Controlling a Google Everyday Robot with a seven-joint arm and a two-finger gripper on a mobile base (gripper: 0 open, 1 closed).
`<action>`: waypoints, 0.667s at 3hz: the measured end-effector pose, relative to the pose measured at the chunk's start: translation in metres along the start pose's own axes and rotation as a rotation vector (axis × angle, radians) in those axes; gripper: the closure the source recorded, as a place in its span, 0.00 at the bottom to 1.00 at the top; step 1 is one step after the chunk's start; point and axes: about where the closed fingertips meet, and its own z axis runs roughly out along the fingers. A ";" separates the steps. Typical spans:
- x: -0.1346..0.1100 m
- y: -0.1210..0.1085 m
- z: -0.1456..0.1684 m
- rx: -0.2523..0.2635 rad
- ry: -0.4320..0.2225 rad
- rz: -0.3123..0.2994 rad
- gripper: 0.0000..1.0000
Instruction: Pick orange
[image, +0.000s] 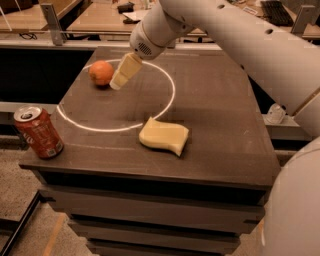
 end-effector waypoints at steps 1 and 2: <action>0.000 0.000 0.000 0.000 0.000 0.000 0.00; -0.005 -0.005 0.008 0.020 -0.029 -0.005 0.00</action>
Offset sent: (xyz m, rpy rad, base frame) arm 0.0357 0.0234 -0.0023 0.0993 -0.1149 -0.0184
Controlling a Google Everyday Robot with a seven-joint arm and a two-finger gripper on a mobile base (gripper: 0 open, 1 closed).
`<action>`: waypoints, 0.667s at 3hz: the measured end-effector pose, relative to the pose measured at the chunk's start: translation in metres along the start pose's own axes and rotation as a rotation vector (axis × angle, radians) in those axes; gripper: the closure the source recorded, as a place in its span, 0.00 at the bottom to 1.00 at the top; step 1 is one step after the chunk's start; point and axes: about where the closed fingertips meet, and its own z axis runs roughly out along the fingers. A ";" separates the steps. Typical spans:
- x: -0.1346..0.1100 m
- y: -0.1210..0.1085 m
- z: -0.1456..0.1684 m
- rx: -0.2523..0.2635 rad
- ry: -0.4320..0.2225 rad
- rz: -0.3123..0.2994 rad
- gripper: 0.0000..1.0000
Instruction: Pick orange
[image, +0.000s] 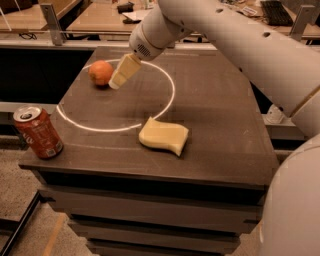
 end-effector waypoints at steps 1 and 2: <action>-0.006 -0.016 0.025 0.042 -0.060 0.007 0.00; -0.004 -0.034 0.050 0.072 -0.099 0.037 0.00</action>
Offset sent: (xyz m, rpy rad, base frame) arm 0.0869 0.0283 -0.0382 0.1627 -0.0829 -0.0995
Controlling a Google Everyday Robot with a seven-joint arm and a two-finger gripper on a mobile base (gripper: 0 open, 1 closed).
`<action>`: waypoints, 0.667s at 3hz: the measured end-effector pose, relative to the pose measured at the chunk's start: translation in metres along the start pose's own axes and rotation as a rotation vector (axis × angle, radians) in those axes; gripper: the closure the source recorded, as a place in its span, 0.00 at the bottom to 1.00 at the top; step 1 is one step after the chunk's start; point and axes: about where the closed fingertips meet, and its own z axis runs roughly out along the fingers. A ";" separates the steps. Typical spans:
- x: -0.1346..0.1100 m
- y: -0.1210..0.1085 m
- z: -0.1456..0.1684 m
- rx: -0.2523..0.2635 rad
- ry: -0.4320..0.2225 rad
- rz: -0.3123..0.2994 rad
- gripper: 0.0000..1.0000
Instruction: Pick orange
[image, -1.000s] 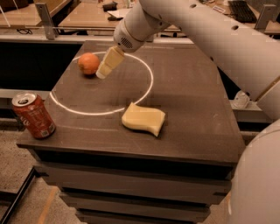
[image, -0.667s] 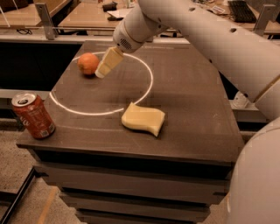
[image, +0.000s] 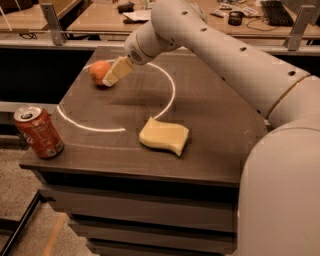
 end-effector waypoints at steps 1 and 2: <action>0.000 -0.007 0.026 -0.011 -0.045 0.027 0.00; -0.009 -0.008 0.055 -0.066 -0.113 0.064 0.02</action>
Offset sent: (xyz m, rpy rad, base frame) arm 0.0461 0.0507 -0.0260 0.2060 0.0655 0.0597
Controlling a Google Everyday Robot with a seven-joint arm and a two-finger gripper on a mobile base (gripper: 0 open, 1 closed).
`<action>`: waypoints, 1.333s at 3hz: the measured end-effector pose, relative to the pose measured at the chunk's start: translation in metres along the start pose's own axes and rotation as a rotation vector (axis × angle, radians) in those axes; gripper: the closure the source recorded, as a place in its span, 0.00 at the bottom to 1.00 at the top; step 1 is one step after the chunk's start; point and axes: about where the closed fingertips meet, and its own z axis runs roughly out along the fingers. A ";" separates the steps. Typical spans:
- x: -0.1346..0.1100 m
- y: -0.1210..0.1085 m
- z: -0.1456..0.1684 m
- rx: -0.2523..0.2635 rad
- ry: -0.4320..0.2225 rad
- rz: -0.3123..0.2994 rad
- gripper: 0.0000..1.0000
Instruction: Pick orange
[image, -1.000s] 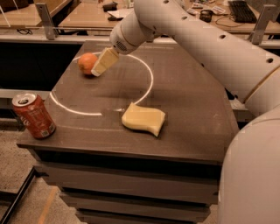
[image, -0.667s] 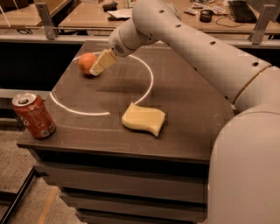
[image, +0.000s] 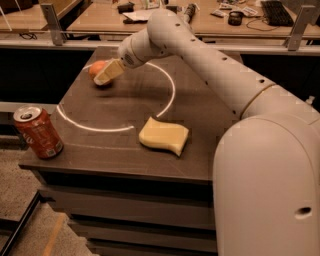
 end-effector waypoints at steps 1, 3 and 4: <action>-0.010 0.009 0.020 -0.067 -0.031 0.008 0.15; -0.010 0.018 0.015 -0.087 -0.004 0.012 0.61; -0.014 0.019 -0.001 -0.067 -0.002 0.007 0.84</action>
Offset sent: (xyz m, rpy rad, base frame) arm -0.0054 0.0359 -0.0018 0.0322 0.0590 0.1033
